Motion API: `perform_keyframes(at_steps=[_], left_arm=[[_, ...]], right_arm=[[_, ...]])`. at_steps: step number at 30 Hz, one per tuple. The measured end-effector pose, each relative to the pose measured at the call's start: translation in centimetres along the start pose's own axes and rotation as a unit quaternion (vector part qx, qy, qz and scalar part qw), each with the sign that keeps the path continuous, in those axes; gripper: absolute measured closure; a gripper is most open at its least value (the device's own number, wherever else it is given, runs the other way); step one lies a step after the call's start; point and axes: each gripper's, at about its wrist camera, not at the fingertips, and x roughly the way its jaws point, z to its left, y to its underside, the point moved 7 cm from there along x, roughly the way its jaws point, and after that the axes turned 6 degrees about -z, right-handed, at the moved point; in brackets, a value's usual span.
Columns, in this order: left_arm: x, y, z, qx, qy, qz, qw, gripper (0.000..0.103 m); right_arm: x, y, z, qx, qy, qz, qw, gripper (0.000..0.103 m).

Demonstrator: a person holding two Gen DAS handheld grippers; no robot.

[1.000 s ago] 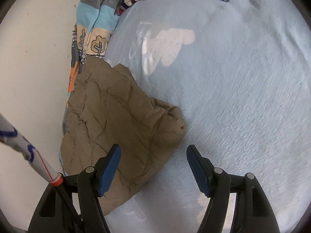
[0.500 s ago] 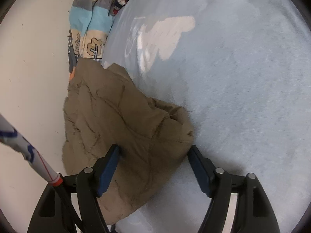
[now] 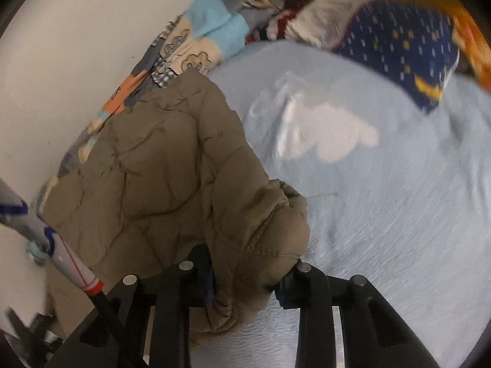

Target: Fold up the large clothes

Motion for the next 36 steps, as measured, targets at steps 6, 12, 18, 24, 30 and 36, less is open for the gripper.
perform_keyframes(at_steps=[6, 12, 18, 24, 30, 36], left_arm=[[-2.0, -0.2, -1.2, 0.045, -0.013, -0.021, 0.9987, 0.056], [-3.7, -0.3, -1.7, 0.057, -0.012, -0.024, 0.9980, 0.057], [-6.8, 0.5, -1.8, 0.067, -0.013, -0.035, 0.9971, 0.057], [-11.1, 3.3, -0.1, 0.070, -0.002, -0.039, 0.9968, 0.057], [-12.1, 6.4, 3.2, 0.043, -0.014, -0.005, 0.9990, 0.052], [-11.1, 8.1, 6.8, -0.066, 0.008, 0.073, 0.9952, 0.041]], right_arm=[[-1.4, -0.6, 2.6, -0.120, 0.055, -0.031, 0.991, 0.074], [-4.1, -0.5, 3.4, -0.161, 0.065, -0.053, 0.983, 0.075], [-7.5, 0.3, 4.1, -0.184, 0.053, -0.060, 0.980, 0.075], [-11.7, 2.3, 3.1, -0.193, 0.028, -0.057, 0.979, 0.075], [-14.2, 6.1, 0.6, -0.188, 0.019, -0.027, 0.982, 0.075], [-11.9, 8.3, -2.7, -0.118, 0.008, 0.055, 0.991, 0.062]])
